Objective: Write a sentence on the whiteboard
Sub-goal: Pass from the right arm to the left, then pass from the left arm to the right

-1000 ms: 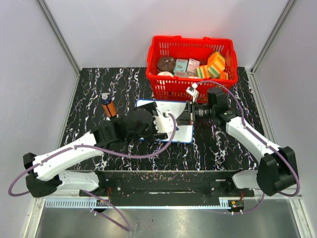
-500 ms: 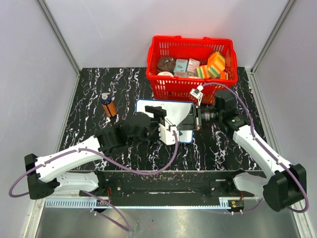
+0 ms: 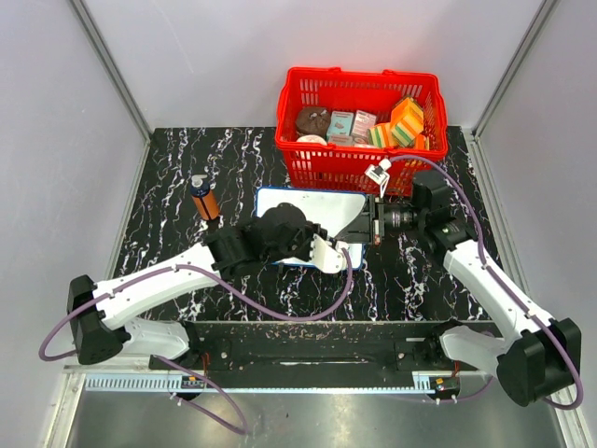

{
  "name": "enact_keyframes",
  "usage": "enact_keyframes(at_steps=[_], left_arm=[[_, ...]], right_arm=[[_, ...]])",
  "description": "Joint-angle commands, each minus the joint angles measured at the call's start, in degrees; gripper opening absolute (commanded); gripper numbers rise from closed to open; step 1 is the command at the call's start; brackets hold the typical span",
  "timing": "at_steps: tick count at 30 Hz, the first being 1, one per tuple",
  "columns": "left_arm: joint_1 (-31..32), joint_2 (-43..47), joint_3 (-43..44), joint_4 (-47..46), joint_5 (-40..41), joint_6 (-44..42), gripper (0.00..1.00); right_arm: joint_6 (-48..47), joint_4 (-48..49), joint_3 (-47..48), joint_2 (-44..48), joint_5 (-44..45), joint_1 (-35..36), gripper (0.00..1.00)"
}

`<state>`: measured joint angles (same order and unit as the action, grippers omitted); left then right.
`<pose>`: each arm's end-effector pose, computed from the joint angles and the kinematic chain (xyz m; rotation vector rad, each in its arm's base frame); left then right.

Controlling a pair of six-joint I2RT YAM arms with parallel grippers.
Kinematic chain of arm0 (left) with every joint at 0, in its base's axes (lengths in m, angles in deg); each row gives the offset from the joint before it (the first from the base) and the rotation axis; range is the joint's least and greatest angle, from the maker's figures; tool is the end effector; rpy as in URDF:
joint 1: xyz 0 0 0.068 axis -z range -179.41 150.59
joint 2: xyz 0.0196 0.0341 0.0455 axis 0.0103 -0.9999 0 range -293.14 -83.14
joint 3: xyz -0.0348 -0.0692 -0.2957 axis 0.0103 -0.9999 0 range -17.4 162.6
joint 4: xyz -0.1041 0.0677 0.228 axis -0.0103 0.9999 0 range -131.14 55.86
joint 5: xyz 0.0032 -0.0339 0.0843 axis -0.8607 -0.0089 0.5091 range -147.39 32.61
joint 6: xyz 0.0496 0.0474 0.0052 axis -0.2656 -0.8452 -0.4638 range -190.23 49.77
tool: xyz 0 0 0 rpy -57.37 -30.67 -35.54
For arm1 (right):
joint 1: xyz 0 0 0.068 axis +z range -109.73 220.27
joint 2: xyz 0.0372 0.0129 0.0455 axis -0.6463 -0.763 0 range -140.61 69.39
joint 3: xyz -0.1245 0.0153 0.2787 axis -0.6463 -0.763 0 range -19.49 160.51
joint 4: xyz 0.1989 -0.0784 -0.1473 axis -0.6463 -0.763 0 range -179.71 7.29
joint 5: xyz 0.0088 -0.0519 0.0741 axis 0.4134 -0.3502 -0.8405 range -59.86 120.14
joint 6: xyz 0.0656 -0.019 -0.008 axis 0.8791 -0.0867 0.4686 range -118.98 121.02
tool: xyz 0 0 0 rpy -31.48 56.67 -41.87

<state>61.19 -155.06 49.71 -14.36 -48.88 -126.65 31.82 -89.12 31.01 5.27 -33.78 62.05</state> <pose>0.1468 -0.2440 0.3684 1.7581 1.1802 0.1144 0.1977 0.1327 0.3487 -0.6770 1.9578 1.6504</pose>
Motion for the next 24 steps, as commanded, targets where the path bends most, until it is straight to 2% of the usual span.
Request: enact_keyframes(at_steps=[1,4,6,8,9,11,12,15,16,19,24], left_arm=[[-0.3,-0.5,2.9,-6.1,-1.2,1.3,0.01],[-0.4,0.5,2.3,-5.8,-1.8,2.3,0.0],[-0.4,1.9,1.5,-5.6,-2.4,3.5,0.0],[-0.4,2.9,0.7,-5.4,-2.4,5.3,0.0],[-0.4,4.1,0.3,-5.4,-2.2,5.8,0.0],[-0.4,5.6,-1.7,-5.4,-2.0,7.1,0.0],[-0.4,7.1,-2.2,-5.4,-1.8,7.9,0.0],[-0.4,10.5,-5.1,-5.3,-2.4,10.2,0.0],[-0.4,11.3,-5.9,-5.4,-2.5,10.5,0.0],[-0.4,14.1,-8.5,-5.3,-3.0,12.2,0.0],[-0.4,16.5,-10.1,-5.0,-1.5,20.5,0.0]], right_arm=[[0.7,-0.6,0.8,1.6,-0.5,0.7,0.0],[1.1,-1.4,2.0,1.9,2.6,0.7,0.0],[1.3,-1.8,3.2,2.7,6.7,0.5,0.15],[0.8,-2.2,3.7,4.7,12.9,0.2,0.23],[0.4,-3.4,4.8,5.5,15.4,0.0,0.37],[-0.7,-4.0,5.3,8.1,22.2,-0.1,0.5],[-0.8,-5.0,5.8,9.0,24.6,-0.1,0.66],[-2.3,-6.4,6.3,11.9,30.9,-0.1,0.91],[-2.6,-6.7,6.4,12.3,31.8,0.0,0.95],[-3.2,-7.6,6.5,13.1,33.5,0.0,1.0],[-2.7,-7.6,4.7,15.5,37.1,-0.1,1.0]])
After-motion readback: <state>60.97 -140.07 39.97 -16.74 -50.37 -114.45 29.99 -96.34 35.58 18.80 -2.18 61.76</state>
